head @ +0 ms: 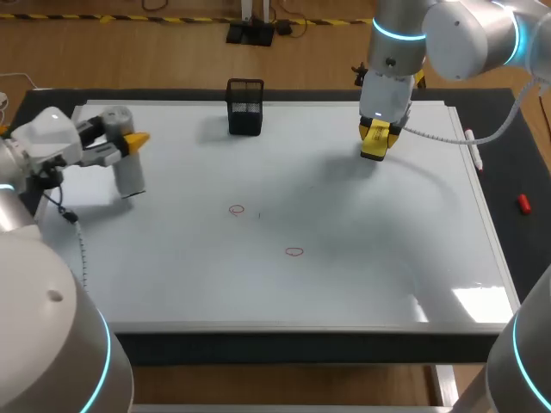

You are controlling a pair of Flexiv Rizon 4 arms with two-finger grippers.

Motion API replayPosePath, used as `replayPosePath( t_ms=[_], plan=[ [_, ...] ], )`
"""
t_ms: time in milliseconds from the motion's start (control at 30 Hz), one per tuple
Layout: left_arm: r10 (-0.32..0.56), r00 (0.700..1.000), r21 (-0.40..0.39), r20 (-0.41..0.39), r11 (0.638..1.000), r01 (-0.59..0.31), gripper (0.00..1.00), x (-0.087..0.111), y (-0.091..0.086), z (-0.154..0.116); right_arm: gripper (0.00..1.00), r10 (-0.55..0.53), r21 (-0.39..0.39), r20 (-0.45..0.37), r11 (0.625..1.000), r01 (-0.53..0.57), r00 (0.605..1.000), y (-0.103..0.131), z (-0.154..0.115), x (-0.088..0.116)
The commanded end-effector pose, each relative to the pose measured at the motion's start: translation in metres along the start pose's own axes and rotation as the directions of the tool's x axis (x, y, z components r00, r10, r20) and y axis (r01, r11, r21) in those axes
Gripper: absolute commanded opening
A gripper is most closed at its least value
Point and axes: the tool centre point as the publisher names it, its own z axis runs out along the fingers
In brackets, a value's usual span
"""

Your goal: Pick up the inspection probe, press it on each red-marked spot on the whiteboard one by one, put down the probe, pick up the eraser, and wipe off all the red marks.

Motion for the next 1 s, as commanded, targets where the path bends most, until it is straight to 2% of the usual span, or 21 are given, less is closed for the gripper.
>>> replayPosePath(
  t_ms=[33,233,400,867,1000],
  plan=[
    [-0.012,1.0,-0.008,0.026,1.0,0.012,0.0,-0.006,-0.004,-0.02,0.0,-0.002,0.0,-0.003,1.0,0.002,1.0,-0.001,-0.001,0.0],
    [-0.017,0.997,-0.01,0.07,1.0,0.018,0.0,-0.021,-0.004,-0.037,0.0,-0.002,0.0,-0.003,1.0,0.002,1.0,-0.001,-0.001,0.0],
    [0.002,0.996,-0.003,0.091,1.0,-0.002,0.0,-0.024,-0.005,-0.048,0.0,-0.002,0.0,-0.003,1.0,0.002,1.0,-0.001,-0.001,0.0],
    [0.002,0.996,-0.003,0.091,1.0,-0.002,0.0,-0.024,-0.005,-0.048,0.0,-0.002,0.0,-0.003,1.0,0.002,1.0,-0.001,-0.001,0.0],
    [0.002,0.996,-0.003,0.091,1.0,-0.002,0.0,-0.024,-0.005,-0.048,0.0,-0.073,0.024,-0.015,0.997,0.073,0.997,0.017,-0.005,-0.018]
  ],
)
